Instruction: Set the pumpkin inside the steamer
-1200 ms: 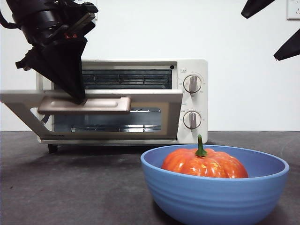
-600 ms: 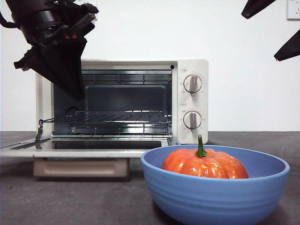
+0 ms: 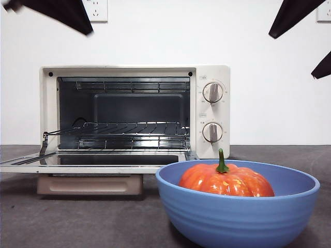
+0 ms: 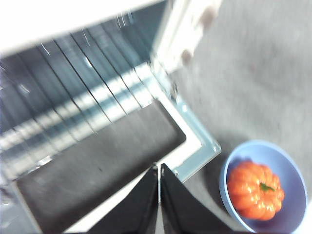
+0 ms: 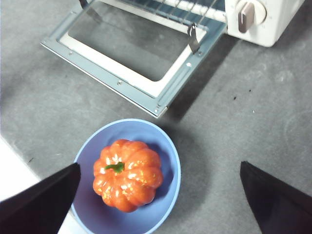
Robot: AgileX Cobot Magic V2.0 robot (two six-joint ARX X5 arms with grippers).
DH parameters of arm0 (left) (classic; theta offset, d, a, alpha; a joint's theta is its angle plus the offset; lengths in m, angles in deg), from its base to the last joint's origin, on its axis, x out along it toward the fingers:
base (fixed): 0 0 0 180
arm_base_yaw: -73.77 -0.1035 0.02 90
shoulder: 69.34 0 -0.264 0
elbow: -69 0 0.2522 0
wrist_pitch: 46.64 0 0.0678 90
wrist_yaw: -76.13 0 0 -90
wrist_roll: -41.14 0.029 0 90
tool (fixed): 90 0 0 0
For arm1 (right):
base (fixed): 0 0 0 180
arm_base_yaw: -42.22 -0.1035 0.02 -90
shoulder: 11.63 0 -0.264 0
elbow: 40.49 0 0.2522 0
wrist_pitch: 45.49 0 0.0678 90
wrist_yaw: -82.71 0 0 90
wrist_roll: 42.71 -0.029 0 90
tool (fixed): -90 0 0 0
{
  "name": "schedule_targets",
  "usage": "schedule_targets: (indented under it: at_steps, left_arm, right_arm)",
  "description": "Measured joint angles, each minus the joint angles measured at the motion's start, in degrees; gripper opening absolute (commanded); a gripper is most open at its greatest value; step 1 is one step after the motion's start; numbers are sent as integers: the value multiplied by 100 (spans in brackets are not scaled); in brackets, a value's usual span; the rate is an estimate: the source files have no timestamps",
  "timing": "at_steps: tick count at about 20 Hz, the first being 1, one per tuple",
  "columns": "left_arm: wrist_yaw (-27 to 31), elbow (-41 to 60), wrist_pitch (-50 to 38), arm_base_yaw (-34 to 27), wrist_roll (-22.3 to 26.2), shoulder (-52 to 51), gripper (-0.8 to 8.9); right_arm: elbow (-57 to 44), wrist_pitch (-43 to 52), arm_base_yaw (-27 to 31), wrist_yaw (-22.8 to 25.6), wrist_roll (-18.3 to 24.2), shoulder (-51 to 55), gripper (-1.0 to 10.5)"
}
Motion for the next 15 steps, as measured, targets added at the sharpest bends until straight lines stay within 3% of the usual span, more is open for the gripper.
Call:
schedule_targets:
  at_steps: [5,8,10,15]
  left_arm:
    - [-11,1346,-339,-463,-225,-1563,15]
    - [-494,2087,-258,-529,-332,-2391,15]
    - [-848,2267,-175,-529,-356,-2830,15]
    - [-890,2267,146,-529,-398,-3314,15]
  right_arm:
    - [0,101,0,0,-9,-166,512]
    - [0,96,0,0,-72,-243,512]
    - [0,87,0,0,-109,-295,512]
    - [0,39,0,-4,-157,-442,512]
